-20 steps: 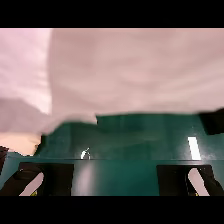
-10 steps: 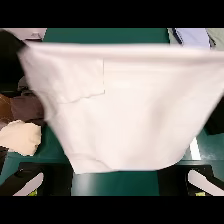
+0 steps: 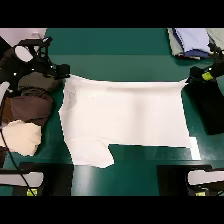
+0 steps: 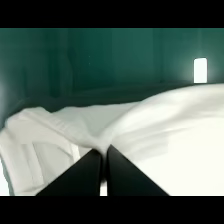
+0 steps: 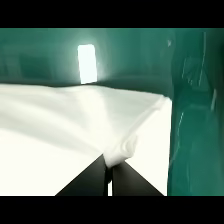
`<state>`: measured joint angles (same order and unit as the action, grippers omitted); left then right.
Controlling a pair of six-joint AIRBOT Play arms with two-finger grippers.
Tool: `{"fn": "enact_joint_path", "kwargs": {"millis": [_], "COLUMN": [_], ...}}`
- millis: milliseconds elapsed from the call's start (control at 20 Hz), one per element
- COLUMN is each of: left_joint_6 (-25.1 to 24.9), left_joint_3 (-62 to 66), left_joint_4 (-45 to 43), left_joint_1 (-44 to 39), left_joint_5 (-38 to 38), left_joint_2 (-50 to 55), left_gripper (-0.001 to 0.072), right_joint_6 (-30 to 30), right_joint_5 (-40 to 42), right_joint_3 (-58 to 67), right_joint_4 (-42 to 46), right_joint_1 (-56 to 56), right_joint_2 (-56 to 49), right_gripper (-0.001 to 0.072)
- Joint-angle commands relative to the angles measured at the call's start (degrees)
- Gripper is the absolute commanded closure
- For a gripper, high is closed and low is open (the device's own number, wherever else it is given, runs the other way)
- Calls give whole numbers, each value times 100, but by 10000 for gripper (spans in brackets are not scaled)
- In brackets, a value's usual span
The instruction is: Fold the shirts.
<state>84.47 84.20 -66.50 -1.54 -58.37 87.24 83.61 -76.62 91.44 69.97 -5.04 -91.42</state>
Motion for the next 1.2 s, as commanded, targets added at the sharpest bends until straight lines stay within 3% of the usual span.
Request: {"fn": "enact_joint_path", "kwargs": {"millis": [0,100,300,650,700,750,800,1000,1150], "left_joint_6": [-260,-260,-267,-133,-122,-37,-13,-2,107], "left_joint_3": [439,682,651,-944,-1086,-1167,-1200,-1491,-2710], "left_joint_4": [160,164,-85,-96,-79,-46,-11,-284,-468], "left_joint_1": [0,44,136,133,133,136,133,136,133], "left_joint_5": [190,-138,-1740,-1561,-1519,-1460,-1425,-1473,-1569], "left_joint_2": [476,457,435,96,96,96,76,-804,-2015], "left_gripper": [684,683,684,680,460,204,240,239,239], "right_joint_6": [-70,-328,-511,-501,-494,-496,-494,-498,-505], "right_joint_5": [608,354,-310,326,317,295,286,-173,-420], "right_joint_3": [52,326,129,-1919,-2050,-2098,-2081,-1930,-2096], "right_joint_4": [-133,-131,168,144,131,44,-44,-439,-439], "right_joint_1": [-15,-15,31,31,31,31,11,-299,-553], "right_joint_2": [-232,-162,227,1043,1064,1062,1071,1593,2310], "right_gripper": [697,697,696,694,682,510,305,297,298]}}
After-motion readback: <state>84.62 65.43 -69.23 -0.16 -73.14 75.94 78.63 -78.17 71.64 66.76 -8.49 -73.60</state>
